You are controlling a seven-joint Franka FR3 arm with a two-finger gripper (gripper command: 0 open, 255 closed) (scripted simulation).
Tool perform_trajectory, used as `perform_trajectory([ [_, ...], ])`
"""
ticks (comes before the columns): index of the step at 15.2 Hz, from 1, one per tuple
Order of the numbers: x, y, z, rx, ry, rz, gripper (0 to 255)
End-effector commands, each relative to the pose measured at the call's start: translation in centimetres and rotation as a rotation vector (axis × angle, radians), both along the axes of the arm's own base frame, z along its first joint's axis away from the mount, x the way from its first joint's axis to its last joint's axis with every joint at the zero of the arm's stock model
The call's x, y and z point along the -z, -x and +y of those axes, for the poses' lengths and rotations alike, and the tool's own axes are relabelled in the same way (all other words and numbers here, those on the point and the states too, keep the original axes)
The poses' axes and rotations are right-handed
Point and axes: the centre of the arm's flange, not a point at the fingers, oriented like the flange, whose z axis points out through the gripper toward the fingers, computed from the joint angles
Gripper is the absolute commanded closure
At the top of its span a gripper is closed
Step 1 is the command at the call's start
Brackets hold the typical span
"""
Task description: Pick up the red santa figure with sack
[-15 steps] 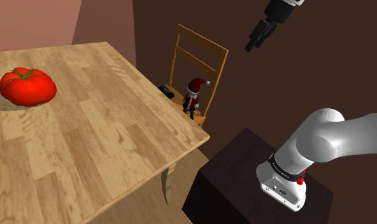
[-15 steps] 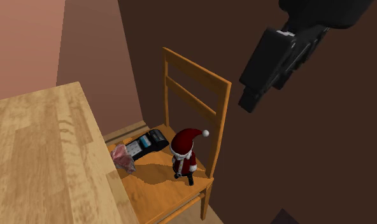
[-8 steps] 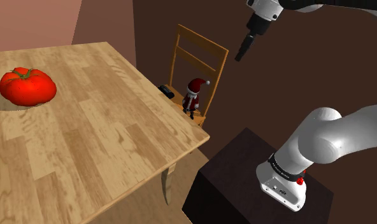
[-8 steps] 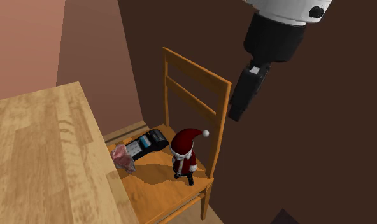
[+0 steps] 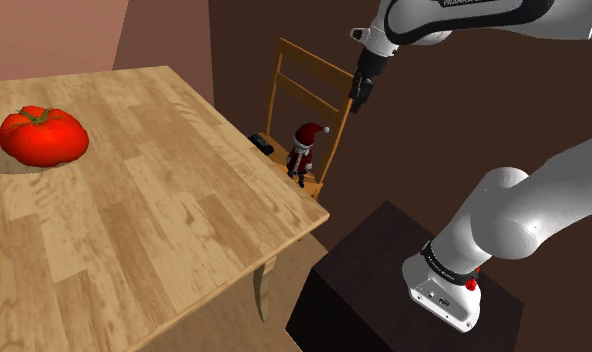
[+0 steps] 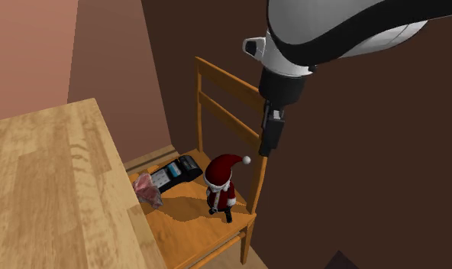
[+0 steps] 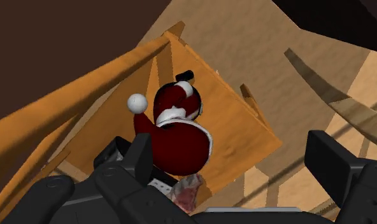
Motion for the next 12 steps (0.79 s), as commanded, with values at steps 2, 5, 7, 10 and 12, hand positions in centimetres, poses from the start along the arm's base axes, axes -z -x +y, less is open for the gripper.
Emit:
perform_trajectory([
  [2, 2.7, -3.2, -0.4, -0.134, 0.021, 0.018, 0],
  [5, 5.6, -6.2, -0.3, -0.262, 0.040, 0.037, 0],
  [7, 7.7, -8.1, -0.1, -0.348, 0.052, 0.049, 0],
  [10, 10.7, -10.9, 0.5, -0.476, 0.071, 0.068, 0],
  [12, 12.6, -12.5, 1.0, -0.554, 0.082, 0.079, 0],
])
